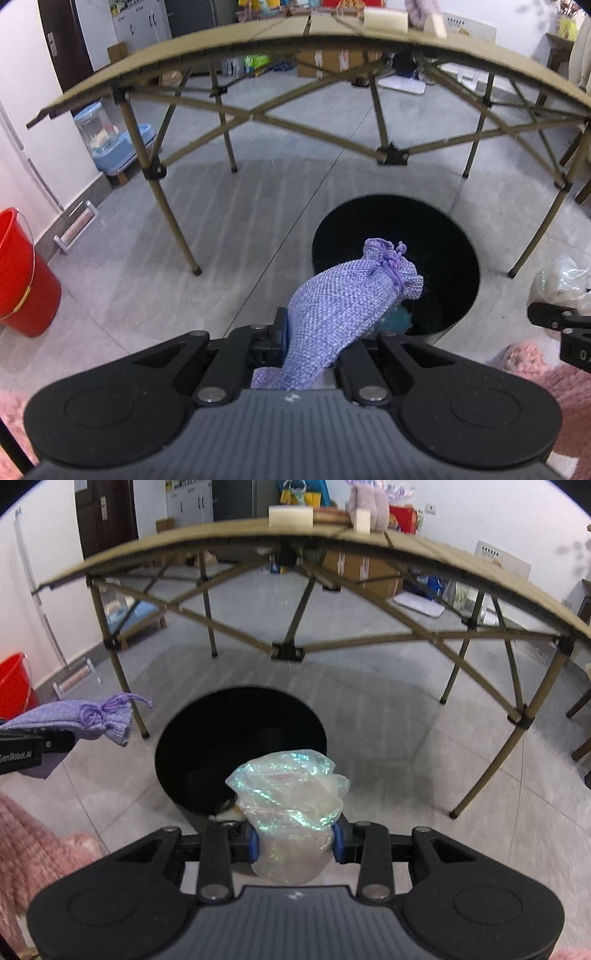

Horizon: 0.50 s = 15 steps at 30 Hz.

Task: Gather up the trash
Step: 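Lift the purple pouch and clear cup off the table and carry them to the black bin, then lower the purple pouch into the bin and open the left tool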

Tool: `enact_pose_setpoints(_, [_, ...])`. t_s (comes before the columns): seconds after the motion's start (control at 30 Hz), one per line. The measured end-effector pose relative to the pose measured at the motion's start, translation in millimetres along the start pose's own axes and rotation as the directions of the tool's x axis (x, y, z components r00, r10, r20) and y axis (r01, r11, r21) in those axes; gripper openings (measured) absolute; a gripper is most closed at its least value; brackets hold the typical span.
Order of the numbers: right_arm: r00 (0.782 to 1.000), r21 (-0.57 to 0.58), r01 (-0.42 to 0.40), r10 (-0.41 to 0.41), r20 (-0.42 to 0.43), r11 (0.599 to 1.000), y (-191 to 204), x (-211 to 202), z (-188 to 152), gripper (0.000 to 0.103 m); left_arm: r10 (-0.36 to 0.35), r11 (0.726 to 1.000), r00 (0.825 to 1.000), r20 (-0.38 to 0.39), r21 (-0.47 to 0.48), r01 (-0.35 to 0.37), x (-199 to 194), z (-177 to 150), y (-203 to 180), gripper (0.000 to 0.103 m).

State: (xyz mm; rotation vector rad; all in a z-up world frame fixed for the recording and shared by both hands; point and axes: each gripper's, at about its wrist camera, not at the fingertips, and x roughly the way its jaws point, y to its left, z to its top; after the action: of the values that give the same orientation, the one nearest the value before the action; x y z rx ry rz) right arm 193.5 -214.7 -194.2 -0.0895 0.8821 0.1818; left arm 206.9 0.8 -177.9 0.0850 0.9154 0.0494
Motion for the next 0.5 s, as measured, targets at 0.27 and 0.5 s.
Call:
enact_pose_setpoints(0.27, [0.996,0.002,0.026,-0.026,-0.086,1.0,-0.1,25.0,-10.2,0.034,0.038,0.999,0.997,-0.071,0.002,-0.038,24.8,-9.7,8.3,0.006])
enact_pose_setpoints(0.5, [0.988,0.02,0.028,-0.025,-0.152,0.999,-4.4,43.6,-15.3,0.034,0.065,0.998,0.991,-0.115,-0.003,-0.066,36.7,-12.8,13.7,0.006])
